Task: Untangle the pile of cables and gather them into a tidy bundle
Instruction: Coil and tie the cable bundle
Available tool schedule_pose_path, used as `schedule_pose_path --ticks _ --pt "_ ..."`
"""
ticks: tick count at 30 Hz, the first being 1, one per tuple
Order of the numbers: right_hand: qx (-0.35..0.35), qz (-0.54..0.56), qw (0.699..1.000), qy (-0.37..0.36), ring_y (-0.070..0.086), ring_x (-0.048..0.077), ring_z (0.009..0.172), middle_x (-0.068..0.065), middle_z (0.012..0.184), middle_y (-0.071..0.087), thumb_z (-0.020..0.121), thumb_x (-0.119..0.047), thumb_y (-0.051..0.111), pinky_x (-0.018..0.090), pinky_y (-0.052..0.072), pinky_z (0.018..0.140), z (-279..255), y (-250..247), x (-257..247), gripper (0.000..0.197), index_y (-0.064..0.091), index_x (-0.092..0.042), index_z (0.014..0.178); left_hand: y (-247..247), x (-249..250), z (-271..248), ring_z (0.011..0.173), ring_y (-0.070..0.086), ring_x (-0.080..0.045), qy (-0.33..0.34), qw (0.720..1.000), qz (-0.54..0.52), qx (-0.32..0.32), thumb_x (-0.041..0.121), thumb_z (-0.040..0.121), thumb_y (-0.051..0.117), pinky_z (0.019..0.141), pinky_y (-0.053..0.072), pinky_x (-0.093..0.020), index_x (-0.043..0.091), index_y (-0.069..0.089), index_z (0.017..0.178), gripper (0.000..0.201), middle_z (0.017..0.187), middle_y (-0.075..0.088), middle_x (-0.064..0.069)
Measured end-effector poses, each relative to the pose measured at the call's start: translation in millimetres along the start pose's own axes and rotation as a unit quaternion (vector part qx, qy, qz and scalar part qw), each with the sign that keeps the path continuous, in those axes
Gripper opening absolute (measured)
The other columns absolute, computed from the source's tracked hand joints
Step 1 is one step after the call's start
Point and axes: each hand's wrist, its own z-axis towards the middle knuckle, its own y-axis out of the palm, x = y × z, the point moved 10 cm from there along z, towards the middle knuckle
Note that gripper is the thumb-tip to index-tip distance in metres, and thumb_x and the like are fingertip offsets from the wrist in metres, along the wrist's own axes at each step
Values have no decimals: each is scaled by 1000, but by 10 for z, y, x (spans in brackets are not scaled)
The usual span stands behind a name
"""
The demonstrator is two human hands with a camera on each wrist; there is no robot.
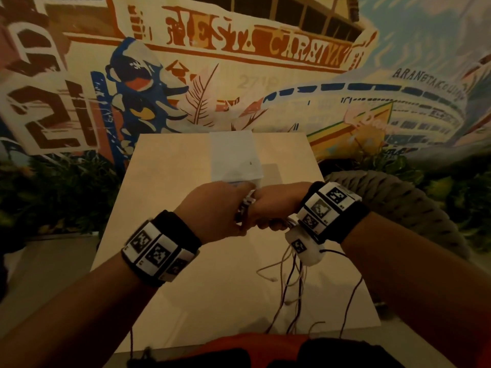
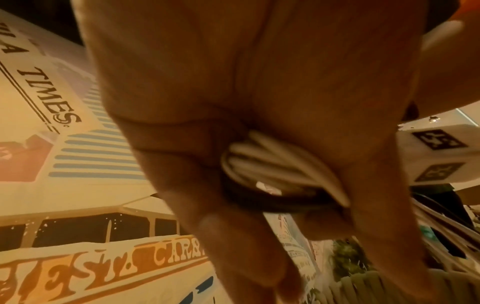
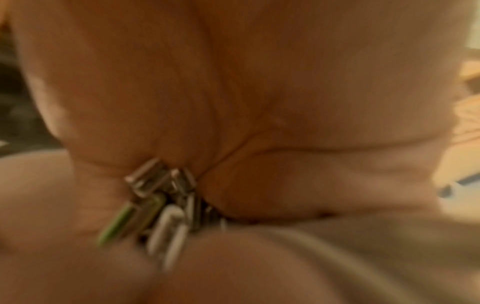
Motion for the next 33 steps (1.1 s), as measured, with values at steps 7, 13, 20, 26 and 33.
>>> schedule_pose_path --ticks 7,13,20,26,33 --pt "-54 185 973 -130 29 17 52 3 62 42 88 -11 64 28 28 51 -161 -92 -168 11 56 -7 93 -35 -423 -152 116 64 -5 -12 909 -415 47 45 67 88 95 57 -35 41 15 157 117 132 64 13" --pt "-61 279 937 -201 29 15 48 -1 56 44 80 -17 55 22 28 48 -137 -5 -422 18 54 -6 94 -91 -43 -98 127 60 -14 74 773 -628 51 59 83 68 97 53 -27 26 40 148 78 136 63 11" --pt "-48 299 911 -279 41 15 50 0 61 51 86 -6 63 27 35 51 -218 -65 -546 22 65 -26 78 -423 -105 -52 107 70 -21 48 742 -646 174 24 105 43 82 61 -41 -5 66 96 38 113 74 -6" --pt "1 190 947 -260 63 16 71 4 76 62 101 -19 60 36 56 79 -96 27 -265 28 59 8 111 -404 -322 -33 60 58 -19 11 611 -764 206 27 101 44 67 55 -29 11 47 69 35 63 53 -1" --pt "-54 167 968 -176 59 20 64 3 70 59 99 -60 44 50 57 87 44 351 110 53 57 -14 77 -218 -492 -56 46 38 -26 -14 673 -711 204 28 96 67 53 39 -33 14 47 56 47 52 40 -3"
